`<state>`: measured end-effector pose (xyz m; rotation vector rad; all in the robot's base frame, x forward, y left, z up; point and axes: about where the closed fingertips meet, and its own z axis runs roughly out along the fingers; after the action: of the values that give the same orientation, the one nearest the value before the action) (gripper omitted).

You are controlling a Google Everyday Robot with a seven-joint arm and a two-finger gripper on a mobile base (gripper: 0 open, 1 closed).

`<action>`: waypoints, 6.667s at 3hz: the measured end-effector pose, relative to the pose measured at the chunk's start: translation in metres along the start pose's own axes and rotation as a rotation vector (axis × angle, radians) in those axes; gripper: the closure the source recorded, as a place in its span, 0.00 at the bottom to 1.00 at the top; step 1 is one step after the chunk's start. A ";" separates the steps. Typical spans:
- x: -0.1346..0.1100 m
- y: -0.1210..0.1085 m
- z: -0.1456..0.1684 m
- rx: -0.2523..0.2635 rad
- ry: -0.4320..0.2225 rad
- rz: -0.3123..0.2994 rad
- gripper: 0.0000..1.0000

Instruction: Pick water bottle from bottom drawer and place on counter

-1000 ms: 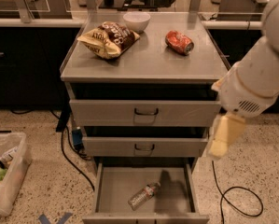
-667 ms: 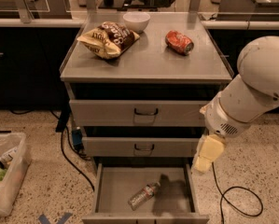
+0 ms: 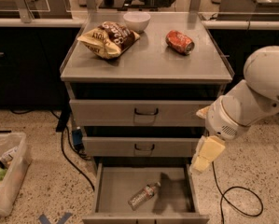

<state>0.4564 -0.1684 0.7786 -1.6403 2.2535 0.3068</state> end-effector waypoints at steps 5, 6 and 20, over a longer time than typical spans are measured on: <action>0.039 0.048 0.209 -0.178 -0.094 0.222 0.00; 0.038 0.047 0.211 -0.163 -0.098 0.237 0.00; 0.103 -0.013 0.437 -0.295 -0.348 0.270 0.00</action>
Offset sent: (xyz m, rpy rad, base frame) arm 0.0068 0.0054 -0.0437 0.1143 0.0323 0.0105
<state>0.5022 -0.1033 0.3366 -1.2773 2.2275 0.9532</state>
